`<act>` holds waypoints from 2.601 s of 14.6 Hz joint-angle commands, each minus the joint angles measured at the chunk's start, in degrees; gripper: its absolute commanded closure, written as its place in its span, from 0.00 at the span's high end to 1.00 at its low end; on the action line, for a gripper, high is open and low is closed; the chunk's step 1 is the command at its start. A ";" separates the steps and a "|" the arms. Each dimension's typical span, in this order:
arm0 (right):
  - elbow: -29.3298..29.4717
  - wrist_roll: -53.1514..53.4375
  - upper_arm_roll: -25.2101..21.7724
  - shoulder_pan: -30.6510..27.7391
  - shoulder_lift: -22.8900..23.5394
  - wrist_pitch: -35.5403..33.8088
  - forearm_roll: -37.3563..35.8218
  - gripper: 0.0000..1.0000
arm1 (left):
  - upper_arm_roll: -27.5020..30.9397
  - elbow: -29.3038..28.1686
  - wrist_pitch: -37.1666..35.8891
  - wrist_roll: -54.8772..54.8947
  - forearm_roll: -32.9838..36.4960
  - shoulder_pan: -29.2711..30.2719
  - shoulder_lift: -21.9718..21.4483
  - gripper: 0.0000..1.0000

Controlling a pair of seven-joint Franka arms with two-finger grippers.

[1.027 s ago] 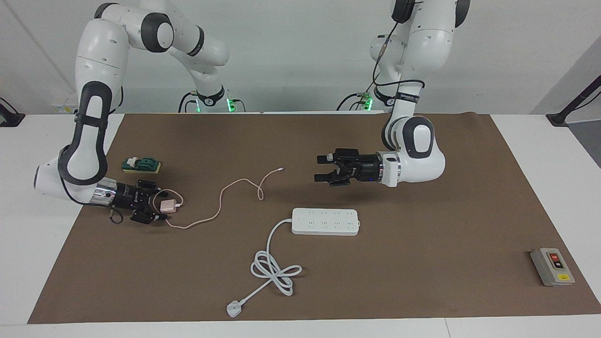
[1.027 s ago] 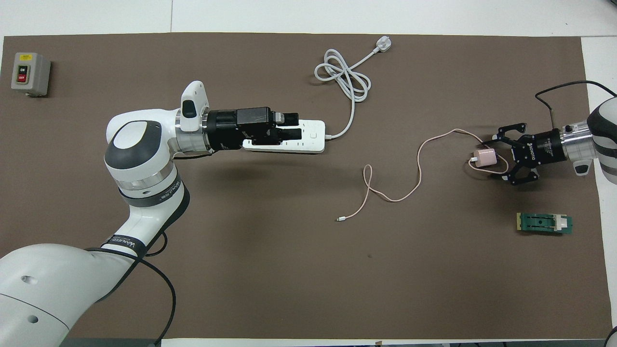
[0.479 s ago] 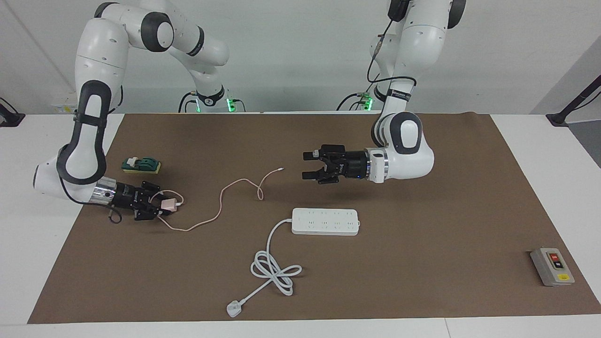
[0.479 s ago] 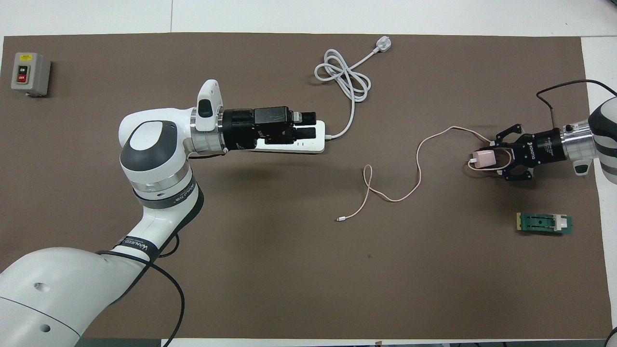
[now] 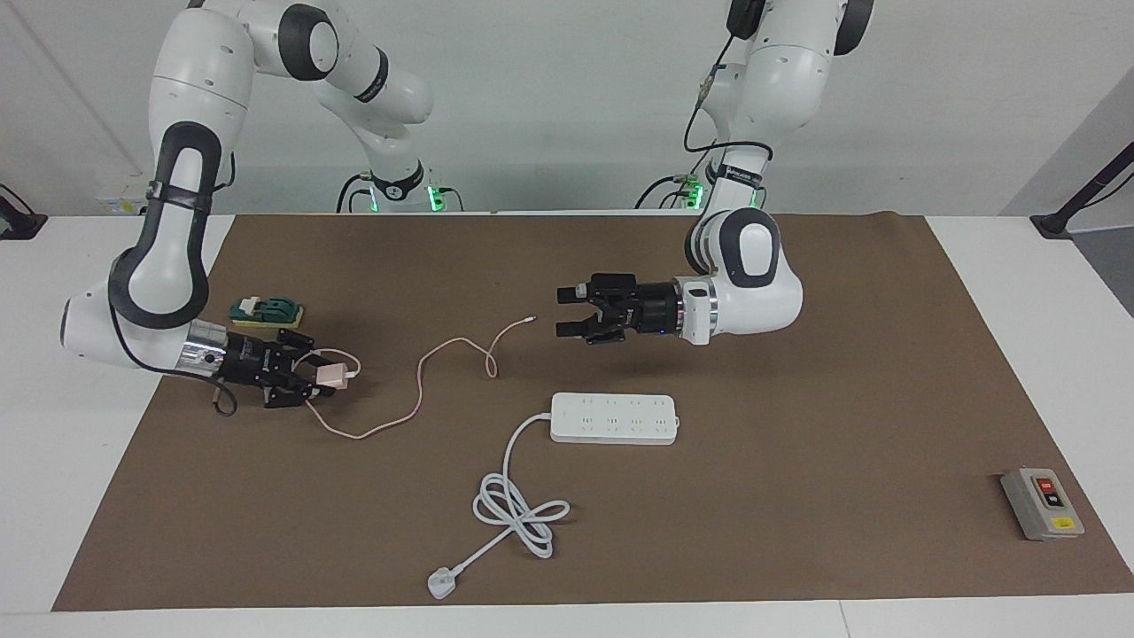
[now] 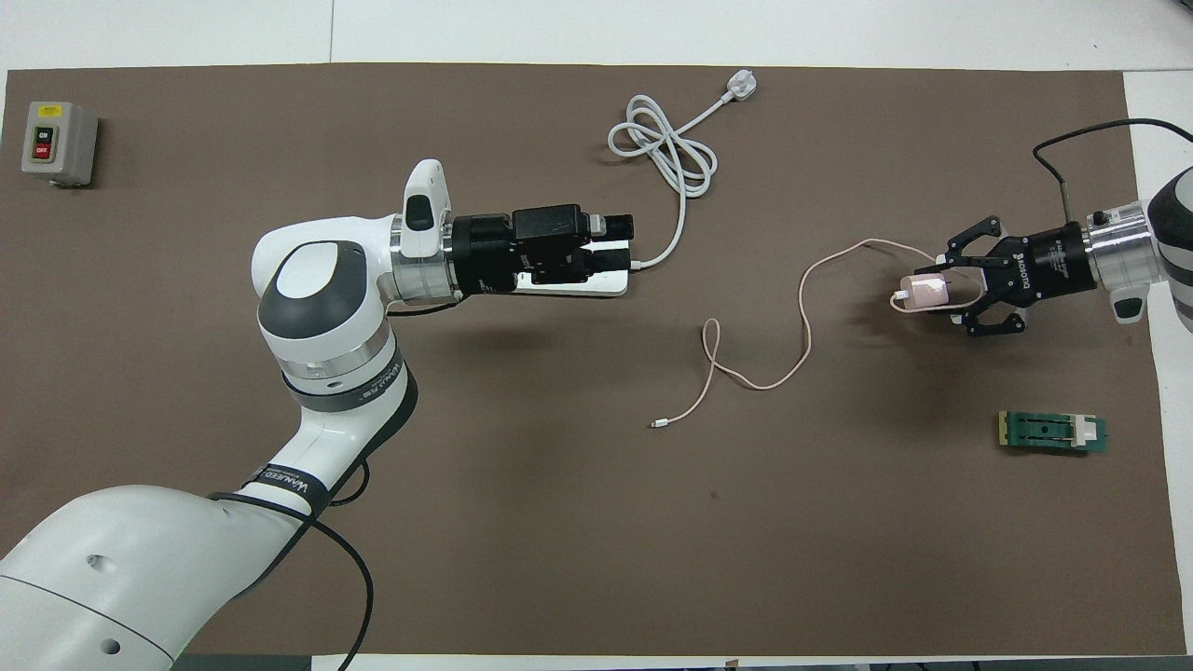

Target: Plug charger into power strip

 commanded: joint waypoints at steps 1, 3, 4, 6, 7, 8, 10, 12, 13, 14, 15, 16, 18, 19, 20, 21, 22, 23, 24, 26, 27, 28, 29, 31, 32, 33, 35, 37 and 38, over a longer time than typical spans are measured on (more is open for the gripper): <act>-1.30 5.53 0.23 2.68 -5.72 -1.74 2.31 0.00 | 0.46 0.53 1.21 -0.61 -1.28 -0.86 0.05 1.00; -1.30 8.79 0.23 4.70 -8.10 -3.67 5.21 0.00 | 0.46 0.10 0.94 -0.61 -1.11 -0.51 -0.04 1.00; -1.30 10.55 0.23 6.02 -9.33 -3.68 6.10 0.00 | 0.46 -0.08 0.59 -0.52 -1.11 -0.34 -0.04 1.00; -0.95 14.94 0.14 9.19 -10.57 -2.98 8.55 0.00 | 0.46 -0.08 0.15 -0.35 -1.11 -0.16 -0.13 1.00; -0.60 16.79 0.14 10.68 -10.66 -2.28 9.09 0.00 | 0.46 -0.08 0.15 -0.35 -1.02 -0.16 -0.13 1.00; -0.42 17.93 0.14 12.35 -11.10 -0.36 9.09 0.00 | 0.46 -0.08 0.32 -0.26 -1.02 -0.24 -0.13 1.00; -0.33 20.05 0.23 15.51 -11.28 2.28 9.18 0.00 | 0.46 0.01 0.68 -0.26 -1.02 -0.33 -0.04 1.00; -0.33 21.98 0.14 18.68 -11.28 5.79 10.50 0.00 | 0.46 0.09 0.76 -0.17 -1.11 -0.33 -0.04 1.00; 0.02 23.73 0.23 19.91 -11.28 7.38 10.59 0.00 | 0.46 0.18 0.85 -0.17 -1.11 -0.33 -0.04 1.00; 0.63 25.57 0.23 21.32 -11.10 8.70 10.76 0.00 | 0.46 0.27 0.85 -0.17 -1.19 -0.33 0.05 1.00; 1.33 27.07 0.23 22.46 -11.01 9.67 10.76 0.00 | 0.46 0.36 0.94 -0.08 -1.20 -0.42 0.05 1.00; 1.78 28.48 0.23 23.78 -10.84 11.50 11.29 0.00 | 0.46 0.36 1.11 -0.08 -1.28 -0.60 -0.04 1.00; 2.39 30.33 0.14 27.11 -10.75 15.72 12.69 0.00 | 0.46 0.53 1.90 -0.08 -1.55 -0.77 0.05 1.00; 3.09 32.25 0.23 29.04 -10.40 17.66 12.70 0.00 | 0.46 0.62 2.78 -0.08 -1.63 -0.86 0.13 1.00; 3.53 33.32 0.14 30.37 -10.31 19.07 12.70 0.00 | 0.46 0.71 3.66 -0.08 -1.64 -0.95 0.13 1.00; 3.63 33.59 0.14 31.08 -10.14 19.95 12.70 0.00 | 0.46 0.71 4.10 -0.08 -1.72 -1.38 0.13 1.00; 3.63 33.59 0.14 31.61 -10.05 20.48 12.70 0.00 | 0.46 1.06 4.10 -0.08 -1.72 -1.74 0.22 1.00; 3.63 33.77 0.14 31.96 -10.05 21.10 12.70 0.00 | 0.46 1.24 4.10 -0.08 -1.72 -1.65 0.22 1.00; 3.71 34.20 0.14 32.83 -9.96 22.06 12.70 0.00 | 0.46 1.24 4.02 -0.08 -1.72 -1.48 0.31 1.00; 3.71 34.03 0.14 33.11 -9.17 23.12 12.70 0.00 | 0.46 1.24 4.02 -0.08 -1.72 -1.48 0.31 1.00; 3.89 34.03 0.14 33.11 -8.99 23.13 12.70 0.00 | 0.46 1.15 4.10 -0.08 -1.81 -1.56 0.31 1.00; 3.89 34.03 0.23 33.11 -8.91 23.30 12.70 0.00 | 0.46 1.24 4.19 -0.08 -1.90 -1.74 0.31 1.00; 3.89 34.03 0.14 33.11 -8.82 23.30 12.61 0.00 | 0.46 1.24 4.37 -0.08 -2.16 -1.74 0.31 1.00; 3.89 33.94 0.14 33.19 -8.82 23.39 12.61 0.00 | 0.46 1.24 4.63 -0.08 -2.25 -1.83 0.31 1.00; 3.89 33.94 0.14 33.20 -8.82 23.39 12.61 0.00 | 0.46 1.24 4.54 -0.08 -2.42 -1.74 0.31 1.00; 3.89 33.86 0.14 33.11 -8.82 23.30 12.61 0.00 | 0.46 1.24 4.46 -0.17 -2.60 -1.74 0.31 1.00; 3.89 33.85 0.14 33.11 -8.82 23.30 12.61 0.00 | 0.46 1.24 4.46 -0.08 -2.60 -1.74 0.31 0.96; 3.89 33.94 0.14 33.20 -8.82 23.30 12.61 0.00 | 0.46 1.24 4.63 0.27 -2.60 -1.83 0.40 0.88; 3.89 33.86 0.23 33.20 -8.82 23.30 12.61 0.00 | 0.46 1.32 4.63 0.70 -2.43 -1.83 0.40 0.68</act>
